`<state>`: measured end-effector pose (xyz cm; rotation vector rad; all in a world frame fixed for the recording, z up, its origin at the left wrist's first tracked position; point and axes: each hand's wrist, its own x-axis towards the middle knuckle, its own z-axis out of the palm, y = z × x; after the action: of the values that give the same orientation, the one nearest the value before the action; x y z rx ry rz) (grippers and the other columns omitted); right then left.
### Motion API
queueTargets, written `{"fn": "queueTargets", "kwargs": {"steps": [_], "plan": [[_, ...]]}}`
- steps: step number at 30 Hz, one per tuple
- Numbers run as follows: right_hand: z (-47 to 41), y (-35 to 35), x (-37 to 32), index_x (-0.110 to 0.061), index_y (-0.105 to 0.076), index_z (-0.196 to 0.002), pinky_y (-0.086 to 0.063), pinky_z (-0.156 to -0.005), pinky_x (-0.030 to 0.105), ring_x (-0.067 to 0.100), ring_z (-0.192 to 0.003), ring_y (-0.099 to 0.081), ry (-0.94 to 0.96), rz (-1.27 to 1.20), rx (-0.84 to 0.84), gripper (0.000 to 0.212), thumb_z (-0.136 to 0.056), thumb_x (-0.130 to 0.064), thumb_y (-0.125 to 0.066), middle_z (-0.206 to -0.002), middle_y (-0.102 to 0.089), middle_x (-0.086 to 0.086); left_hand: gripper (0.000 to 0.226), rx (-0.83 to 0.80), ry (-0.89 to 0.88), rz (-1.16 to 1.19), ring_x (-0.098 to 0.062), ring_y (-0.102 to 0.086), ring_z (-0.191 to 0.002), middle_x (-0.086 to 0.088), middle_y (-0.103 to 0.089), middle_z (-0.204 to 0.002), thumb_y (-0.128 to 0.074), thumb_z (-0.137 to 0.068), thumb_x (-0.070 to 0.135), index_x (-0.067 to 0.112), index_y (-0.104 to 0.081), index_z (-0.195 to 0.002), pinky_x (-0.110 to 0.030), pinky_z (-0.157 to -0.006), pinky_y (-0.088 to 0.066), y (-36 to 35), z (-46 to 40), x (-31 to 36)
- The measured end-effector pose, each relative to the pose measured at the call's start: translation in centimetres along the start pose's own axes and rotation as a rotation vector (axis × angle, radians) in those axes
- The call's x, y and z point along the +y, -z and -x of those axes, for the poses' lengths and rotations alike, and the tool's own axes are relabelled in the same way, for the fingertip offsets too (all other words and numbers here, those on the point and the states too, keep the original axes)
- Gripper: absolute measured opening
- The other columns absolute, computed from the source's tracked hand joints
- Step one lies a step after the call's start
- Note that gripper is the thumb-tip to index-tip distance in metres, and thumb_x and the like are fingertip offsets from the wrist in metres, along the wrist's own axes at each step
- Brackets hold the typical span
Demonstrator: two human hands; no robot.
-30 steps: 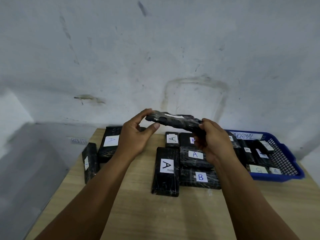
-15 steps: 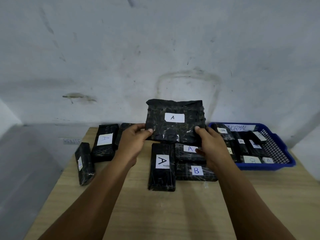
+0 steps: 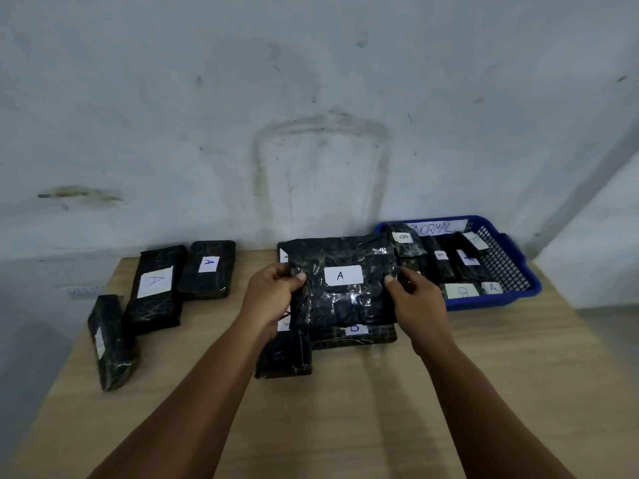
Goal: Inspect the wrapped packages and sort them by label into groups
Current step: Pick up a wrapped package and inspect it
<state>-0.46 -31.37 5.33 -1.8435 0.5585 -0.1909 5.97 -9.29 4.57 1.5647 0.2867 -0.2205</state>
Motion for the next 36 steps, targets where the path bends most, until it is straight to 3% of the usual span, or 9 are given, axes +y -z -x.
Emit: {"fn": "queueTargets", "kwargs": {"steps": [3,6,10,17,21,25,30,32,36], "plan": [[-1.8,2.7,1.7,-0.02,-0.074,-0.114,-0.056,-0.088,0.038,0.015,-0.091,-0.066,-0.003,0.167,0.053,0.023,-0.099,-0.036,-0.068,-0.088,-0.069,-0.011,0.016,-0.028,0.018,-0.014,-0.019,-0.076,-0.09,0.0,-0.08,-0.094,-0.076,-0.09,0.009,0.016,-0.075,-0.104,-0.036,-0.086,-0.061,-3.4,-0.7,-1.2],[-3.8,5.5,3.5,-0.015,-0.072,-0.121,-0.057,-0.09,0.041,0.019,-0.096,-0.065,-0.032,0.232,0.104,0.028,-0.099,-0.033,-0.067,-0.094,-0.069,-0.006,0.015,-0.072,-0.012,-0.043,-0.007,-0.072,-0.085,0.009,-0.076,-0.092,-0.074,-0.093,0.015,0.023,-0.071,-0.106,-0.018,-0.069,-0.053,-7.2,-1.0,-1.6],[-6.9,9.0,5.7,-0.013,-0.064,-0.13,-0.057,-0.095,0.048,0.026,-0.106,-0.068,-0.145,0.169,0.247,0.037,-0.098,-0.034,-0.068,-0.112,-0.074,0.006,0.027,-0.091,-0.073,-0.196,-0.009,-0.068,-0.096,0.005,-0.073,-0.104,-0.072,-0.095,0.024,0.02,-0.067,-0.121,-0.024,-0.081,-0.052,-11.8,-2.1,-2.3],[-11.8,13.6,7.9,-0.035,-0.032,-0.159,-0.055,-0.095,0.046,0.027,-0.108,-0.058,-0.234,0.029,0.453,0.062,-0.103,-0.027,-0.058,-0.122,-0.058,0.002,0.025,-0.072,-0.161,-0.419,-0.003,-0.064,-0.092,0.01,-0.068,-0.102,-0.071,-0.096,0.023,0.02,-0.066,-0.12,-0.017,-0.072,-0.047,-15.5,-4.2,-4.7],[-15.4,13.7,8.7,-0.027,-0.047,-0.154,-0.05,-0.107,0.046,0.035,-0.128,-0.057,-0.277,0.112,0.399,0.049,-0.106,-0.029,-0.054,-0.146,-0.059,0.01,0.024,-0.063,-0.193,-0.51,-0.012,-0.067,-0.096,0.009,-0.067,-0.102,-0.072,-0.095,0.02,0.02,-0.068,-0.119,-0.032,-0.085,-0.055,-16.7,-5.0,-5.7],[-18.5,12.8,9.5,-0.015,-0.056,-0.147,-0.051,-0.104,0.043,0.037,-0.125,-0.059,-0.292,0.309,0.211,0.046,-0.105,-0.034,-0.055,-0.139,-0.064,0.014,0.027,-0.059,-0.185,-0.545,-0.016,-0.067,-0.1,0.005,-0.068,-0.108,-0.071,-0.095,0.019,0.019,-0.067,-0.122,-0.037,-0.092,-0.056,-17.4,-5.9,-6.5],[-20.1,11.7,10.0,-0.005,-0.064,-0.127,-0.051,-0.098,0.044,0.038,-0.12,-0.061,-0.211,0.837,-0.025,0.055,-0.102,-0.053,-0.053,-0.13,-0.066,0.02,0.029,-0.047,-0.196,-0.562,-0.018,-0.068,-0.101,0.0,-0.07,-0.116,-0.07,-0.095,0.017,0.018,-0.067,-0.124,-0.037,-0.092,-0.056,-17.1,-6.6,-7.1],[-20.0,11.3,9.7,-0.014,-0.058,-0.139,-0.043,-0.109,0.051,0.041,-0.135,-0.046,-0.142,0.999,-0.059,0.065,-0.1,-0.065,-0.048,-0.146,-0.05,0.022,0.031,-0.039,-0.216,-0.592,-0.018,-0.068,-0.1,0.0,-0.071,-0.118,-0.07,-0.095,0.018,0.017,-0.067,-0.126,-0.041,-0.093,-0.057,-16.8,-6.9,-7.4],[-20.3,10.3,10.4,-0.036,-0.028,-0.162,-0.012,-0.123,0.064,0.039,-0.158,-0.011,-0.045,1.107,-0.239,0.076,-0.098,-0.077,-0.029,-0.17,-0.02,0.015,0.032,-0.064,-0.356,-0.724,-0.018,-0.066,-0.104,-0.004,-0.07,-0.119,-0.071,-0.095,0.014,0.01,-0.068,-0.126,-0.034,-0.092,-0.054,-15.9,-7.1,-8.1]]}}
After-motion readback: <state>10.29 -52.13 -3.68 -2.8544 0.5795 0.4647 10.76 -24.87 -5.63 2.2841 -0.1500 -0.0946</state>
